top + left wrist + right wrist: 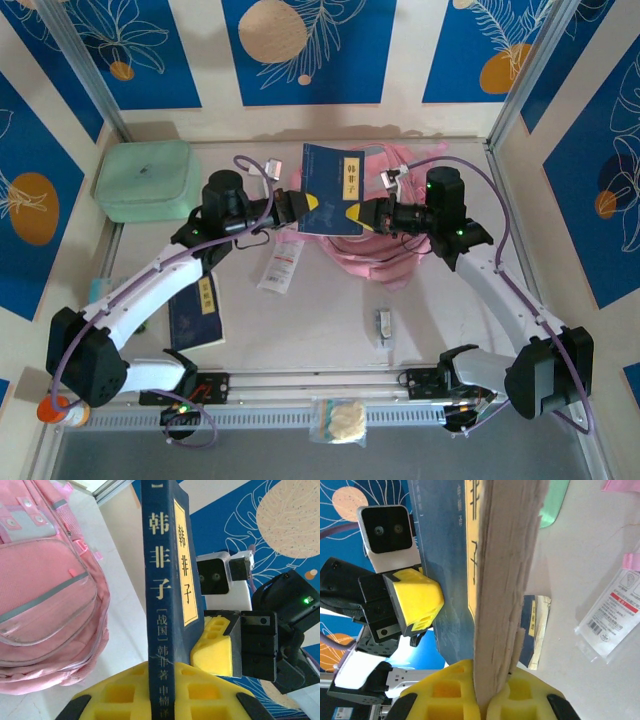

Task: Pack books, pencil case, and school supplies into a backpack

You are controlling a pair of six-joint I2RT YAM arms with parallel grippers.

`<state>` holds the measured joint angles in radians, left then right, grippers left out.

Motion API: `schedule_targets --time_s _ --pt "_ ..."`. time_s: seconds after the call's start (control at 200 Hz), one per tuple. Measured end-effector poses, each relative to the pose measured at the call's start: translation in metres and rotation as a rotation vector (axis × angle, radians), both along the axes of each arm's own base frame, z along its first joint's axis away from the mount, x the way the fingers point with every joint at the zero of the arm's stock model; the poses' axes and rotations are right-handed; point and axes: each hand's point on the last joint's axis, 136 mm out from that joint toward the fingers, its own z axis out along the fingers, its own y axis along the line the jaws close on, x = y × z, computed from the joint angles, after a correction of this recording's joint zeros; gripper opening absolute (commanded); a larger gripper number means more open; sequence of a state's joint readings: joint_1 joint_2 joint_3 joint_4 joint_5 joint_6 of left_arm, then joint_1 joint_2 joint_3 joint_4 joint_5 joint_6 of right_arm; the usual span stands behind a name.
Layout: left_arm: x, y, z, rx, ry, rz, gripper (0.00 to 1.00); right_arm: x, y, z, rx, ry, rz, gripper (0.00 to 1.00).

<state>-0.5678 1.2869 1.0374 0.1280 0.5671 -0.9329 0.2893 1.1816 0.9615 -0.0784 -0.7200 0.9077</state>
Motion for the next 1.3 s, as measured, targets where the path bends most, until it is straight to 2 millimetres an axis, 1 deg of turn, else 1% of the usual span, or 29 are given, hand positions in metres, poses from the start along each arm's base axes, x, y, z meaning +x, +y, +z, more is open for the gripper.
schedule_targets --time_s 0.1,0.185,0.25,0.32,0.46,0.59,0.685,0.765,0.93,1.01,1.175,1.3 --pt "0.0 -0.003 -0.003 0.012 0.0 -0.005 0.08 -0.001 -0.003 -0.004 -0.02 0.007 -0.01 0.0" --pt "-0.001 -0.006 -0.007 0.024 0.0 -0.012 0.2 -0.003 -0.006 -0.004 -0.03 0.007 -0.018 0.0" --pt "-0.001 -0.008 -0.01 0.035 -0.001 -0.019 0.33 -0.004 -0.011 -0.004 -0.038 0.001 -0.034 0.0" --pt "-0.002 -0.008 -0.014 0.051 -0.004 -0.023 0.4 -0.003 -0.02 -0.003 -0.053 -0.006 -0.071 0.0" --pt "0.0 -0.004 -0.021 0.127 -0.054 -0.014 0.51 -0.003 -0.042 -0.004 -0.095 -0.002 -0.166 0.0" --pt "0.0 -0.004 -0.029 0.248 -0.139 -0.014 0.56 -0.004 -0.072 -0.006 -0.13 0.021 -0.273 0.0" --pt "0.0 -0.013 -0.042 0.35 -0.207 -0.047 0.57 -0.004 -0.096 -0.01 -0.146 0.04 -0.358 0.0" --pt "0.001 -0.027 -0.059 0.444 -0.258 -0.089 0.61 -0.005 -0.117 -0.02 -0.164 0.073 -0.433 0.0" --pt "0.002 -0.061 -0.111 0.645 -0.355 -0.226 0.64 -0.01 -0.156 -0.044 -0.198 0.161 -0.578 0.0" --pt "0.008 -0.074 -0.133 0.72 -0.386 -0.283 0.64 -0.012 -0.171 -0.054 -0.208 0.202 -0.636 0.0" --pt "0.023 -0.098 -0.16 0.817 -0.474 -0.374 0.65 -0.014 -0.197 -0.066 -0.216 0.259 -0.731 0.0" --pt "0.041 -0.117 -0.173 0.89 -0.555 -0.405 0.65 -0.014 -0.21 -0.068 -0.212 0.274 -0.778 0.0"
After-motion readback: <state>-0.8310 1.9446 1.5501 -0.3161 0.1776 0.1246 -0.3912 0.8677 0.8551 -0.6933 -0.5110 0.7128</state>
